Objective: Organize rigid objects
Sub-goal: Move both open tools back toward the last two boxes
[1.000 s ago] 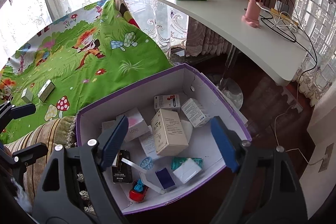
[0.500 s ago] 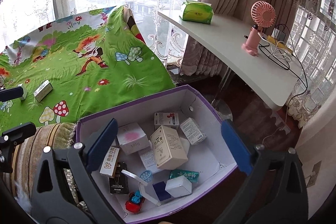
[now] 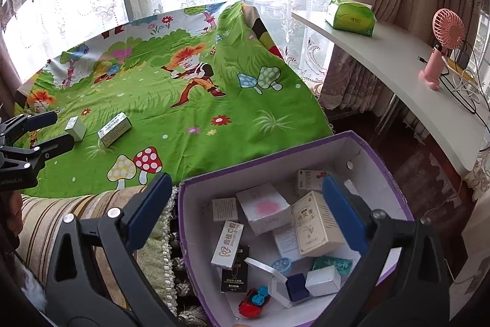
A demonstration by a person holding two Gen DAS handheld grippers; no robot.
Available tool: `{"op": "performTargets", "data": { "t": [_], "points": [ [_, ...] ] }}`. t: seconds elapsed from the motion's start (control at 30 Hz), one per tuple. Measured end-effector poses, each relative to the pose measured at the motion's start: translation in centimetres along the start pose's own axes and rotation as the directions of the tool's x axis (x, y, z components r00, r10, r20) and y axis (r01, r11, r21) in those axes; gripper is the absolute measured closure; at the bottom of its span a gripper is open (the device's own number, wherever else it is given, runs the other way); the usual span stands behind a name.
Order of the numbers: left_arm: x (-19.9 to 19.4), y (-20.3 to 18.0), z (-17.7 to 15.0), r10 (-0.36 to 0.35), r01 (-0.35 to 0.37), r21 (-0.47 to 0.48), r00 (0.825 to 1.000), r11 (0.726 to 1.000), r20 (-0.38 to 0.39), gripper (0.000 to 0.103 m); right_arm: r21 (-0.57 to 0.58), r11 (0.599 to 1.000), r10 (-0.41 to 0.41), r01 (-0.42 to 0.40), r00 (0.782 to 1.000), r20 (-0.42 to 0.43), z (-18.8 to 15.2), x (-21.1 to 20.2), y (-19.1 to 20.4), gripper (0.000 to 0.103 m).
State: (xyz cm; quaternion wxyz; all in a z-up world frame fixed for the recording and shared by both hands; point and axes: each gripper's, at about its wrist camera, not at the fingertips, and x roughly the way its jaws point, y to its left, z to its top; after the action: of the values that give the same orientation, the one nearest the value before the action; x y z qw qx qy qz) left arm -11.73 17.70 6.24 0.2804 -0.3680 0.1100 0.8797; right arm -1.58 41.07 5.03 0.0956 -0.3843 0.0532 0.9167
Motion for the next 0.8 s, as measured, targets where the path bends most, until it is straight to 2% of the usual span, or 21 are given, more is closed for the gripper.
{"op": "performTargets", "data": {
  "t": [0.2,0.3,0.37,0.47,0.8],
  "points": [
    [1.4,5.4,-0.3,0.084,-0.089,-0.128,0.996,0.988,-0.043,0.016,-0.046,0.998,0.044,-0.045,0.999,-0.023,1.4,2.2,2.6,0.003],
    [2.0,8.3,-0.4,0.120,-0.133,-0.194,0.990,0.972,-0.074,0.023,-0.077,0.995,0.066,-0.068,0.997,-0.031,2.2,3.4,4.2,0.003],
    [2.5,10.2,-0.6,0.136,-0.157,-0.238,0.985,0.959,-0.102,0.031,-0.100,0.991,0.087,-0.091,0.995,-0.040,2.7,4.3,5.4,0.003],
    [3.4,12.7,-0.9,0.148,-0.181,-0.288,0.980,0.940,-0.134,0.036,-0.148,0.981,0.116,-0.124,0.991,-0.060,3.2,5.9,7.3,0.003],
    [7.2,17.3,-1.9,0.185,-0.259,-0.361,0.956,0.896,-0.226,0.039,-0.313,0.920,0.205,-0.236,0.970,-0.127,4.6,10.5,14.0,0.003]
  ]
}}
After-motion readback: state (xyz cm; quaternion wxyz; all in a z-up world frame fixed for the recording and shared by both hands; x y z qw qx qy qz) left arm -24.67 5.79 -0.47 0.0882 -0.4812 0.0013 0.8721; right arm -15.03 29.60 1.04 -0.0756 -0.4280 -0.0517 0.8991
